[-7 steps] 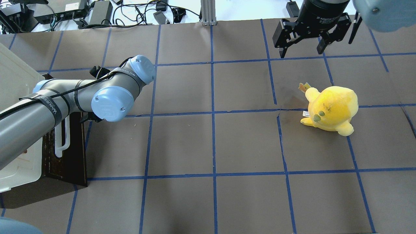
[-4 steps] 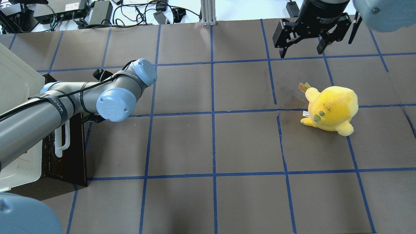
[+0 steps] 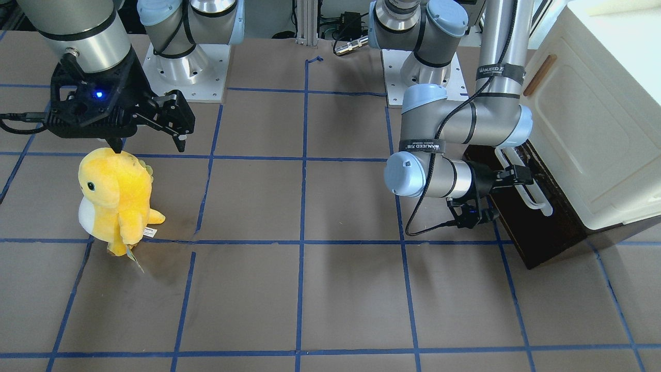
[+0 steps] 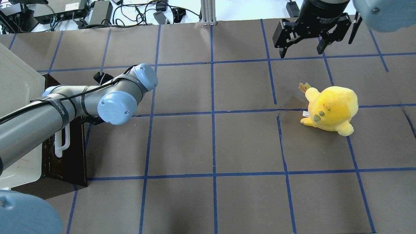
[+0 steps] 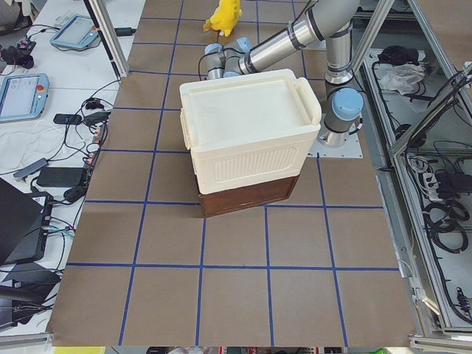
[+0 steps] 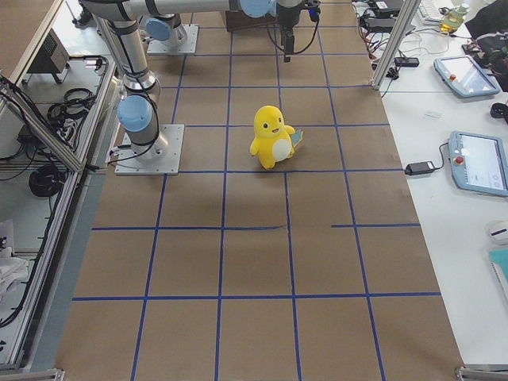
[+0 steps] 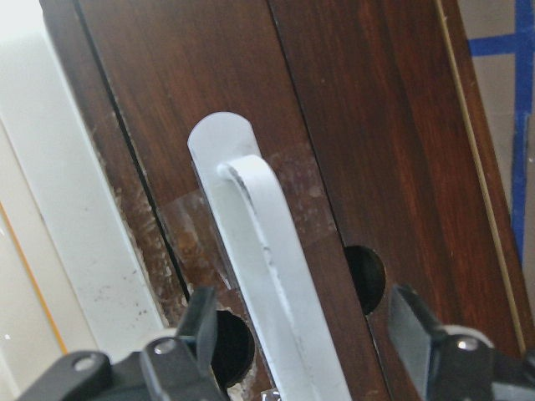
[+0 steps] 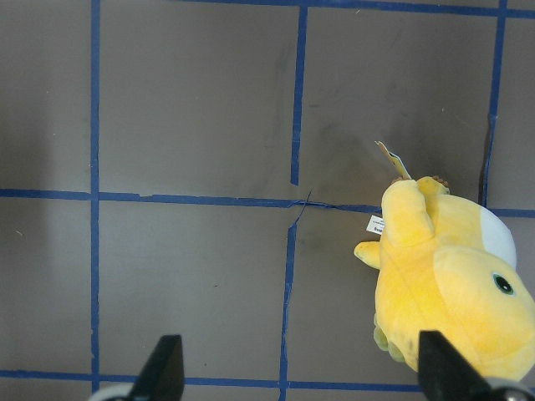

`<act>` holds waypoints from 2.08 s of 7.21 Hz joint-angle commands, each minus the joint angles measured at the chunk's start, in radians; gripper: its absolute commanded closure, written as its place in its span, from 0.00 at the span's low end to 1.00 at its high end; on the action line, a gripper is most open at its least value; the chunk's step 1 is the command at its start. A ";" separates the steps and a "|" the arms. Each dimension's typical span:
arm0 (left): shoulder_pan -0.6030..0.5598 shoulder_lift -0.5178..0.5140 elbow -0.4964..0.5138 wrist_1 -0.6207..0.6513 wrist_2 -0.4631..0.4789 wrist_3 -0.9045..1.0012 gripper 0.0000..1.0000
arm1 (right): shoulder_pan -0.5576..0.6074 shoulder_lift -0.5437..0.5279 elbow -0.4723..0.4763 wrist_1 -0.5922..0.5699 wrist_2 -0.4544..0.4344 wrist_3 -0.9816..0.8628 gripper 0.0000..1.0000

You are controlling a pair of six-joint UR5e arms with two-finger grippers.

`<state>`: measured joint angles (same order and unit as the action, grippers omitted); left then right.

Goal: Pull drawer sideways
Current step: 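Lower the open left gripper around the white drawer handle, then close the left gripper on the white drawer handle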

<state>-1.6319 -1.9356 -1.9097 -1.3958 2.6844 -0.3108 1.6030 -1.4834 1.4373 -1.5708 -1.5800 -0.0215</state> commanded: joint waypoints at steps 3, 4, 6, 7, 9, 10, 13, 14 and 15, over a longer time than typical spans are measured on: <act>0.003 0.003 -0.011 0.001 0.003 -0.002 0.28 | 0.000 0.000 0.000 0.000 0.000 0.000 0.00; 0.003 0.003 -0.011 0.001 0.003 -0.002 0.30 | 0.000 0.000 0.000 0.000 0.000 0.000 0.00; 0.003 0.003 -0.017 0.003 0.005 -0.002 0.30 | 0.000 0.000 0.000 0.000 0.000 0.000 0.00; 0.004 0.003 -0.026 0.003 0.026 -0.004 0.29 | 0.000 0.000 0.000 0.000 0.000 0.000 0.00; 0.004 0.003 -0.032 0.003 0.037 -0.004 0.29 | 0.000 0.000 0.000 0.000 0.000 0.000 0.00; 0.004 0.003 -0.032 0.001 0.047 -0.005 0.29 | 0.000 0.000 0.000 0.000 0.000 0.000 0.00; 0.026 0.003 -0.045 0.003 0.054 -0.016 0.32 | 0.000 0.000 0.000 0.000 0.000 0.000 0.00; 0.030 0.003 -0.048 0.003 0.054 -0.016 0.41 | 0.000 0.000 0.000 0.000 0.000 0.000 0.00; 0.030 0.003 -0.049 0.003 0.052 -0.016 0.43 | 0.000 0.000 0.000 0.000 0.000 0.000 0.00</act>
<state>-1.6042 -1.9328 -1.9563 -1.3929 2.7376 -0.3265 1.6030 -1.4834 1.4373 -1.5708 -1.5800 -0.0215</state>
